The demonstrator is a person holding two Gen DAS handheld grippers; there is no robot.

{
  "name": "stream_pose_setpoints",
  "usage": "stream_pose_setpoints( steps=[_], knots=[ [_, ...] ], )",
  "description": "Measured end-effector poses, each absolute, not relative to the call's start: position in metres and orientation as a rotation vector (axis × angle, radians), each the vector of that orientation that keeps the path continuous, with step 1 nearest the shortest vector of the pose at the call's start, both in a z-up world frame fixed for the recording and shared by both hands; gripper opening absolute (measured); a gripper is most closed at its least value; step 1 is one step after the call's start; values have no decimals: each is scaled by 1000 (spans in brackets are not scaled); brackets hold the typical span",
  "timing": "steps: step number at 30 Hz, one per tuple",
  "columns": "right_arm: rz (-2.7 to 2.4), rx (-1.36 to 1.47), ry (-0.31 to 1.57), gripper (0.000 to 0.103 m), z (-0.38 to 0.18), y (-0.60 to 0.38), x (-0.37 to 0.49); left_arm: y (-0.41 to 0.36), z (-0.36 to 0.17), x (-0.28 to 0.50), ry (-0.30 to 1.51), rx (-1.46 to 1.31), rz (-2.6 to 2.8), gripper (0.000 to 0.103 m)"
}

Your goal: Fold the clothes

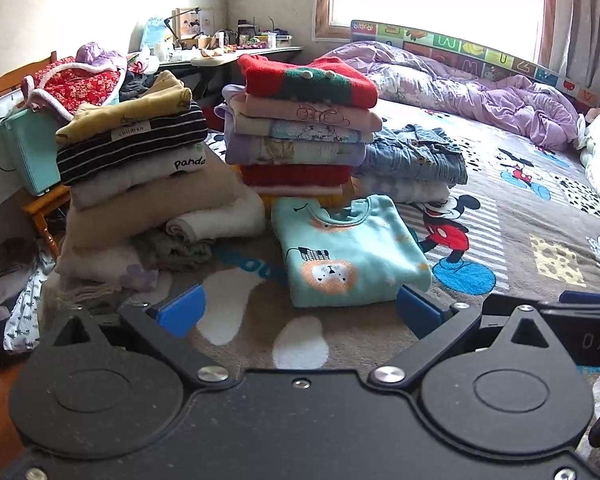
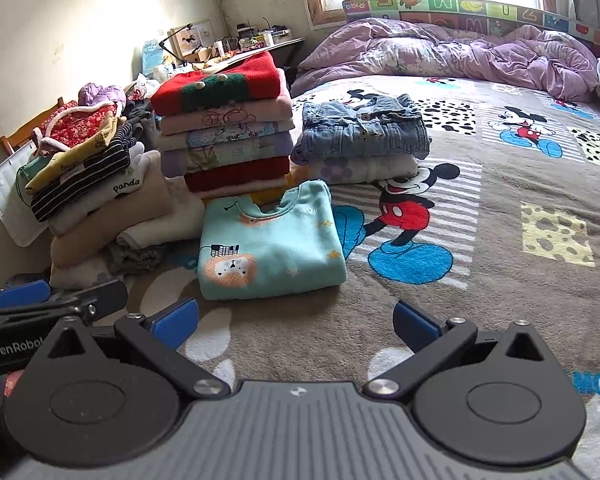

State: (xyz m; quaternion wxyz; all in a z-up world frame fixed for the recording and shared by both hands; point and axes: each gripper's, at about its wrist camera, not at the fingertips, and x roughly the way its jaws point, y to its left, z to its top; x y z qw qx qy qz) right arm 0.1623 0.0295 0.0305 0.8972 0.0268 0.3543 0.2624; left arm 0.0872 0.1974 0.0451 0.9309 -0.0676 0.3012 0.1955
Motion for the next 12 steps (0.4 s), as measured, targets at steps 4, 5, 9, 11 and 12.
stream_pose_setpoints(
  steps=[4,5,9,11,12],
  knots=[
    [536,37,733,103,30,38,165,205,44,93,624,-133,398,103],
    [534,33,734,103,30,40,167,207,44,94,626,-131,396,103],
    [520,29,740,103,28,45,172,214,41,102,644,-123,371,103],
    [508,34,744,103,27,46,175,216,39,104,646,-121,358,103],
    [503,37,748,103,27,46,176,216,39,104,646,-118,351,102]
  ],
)
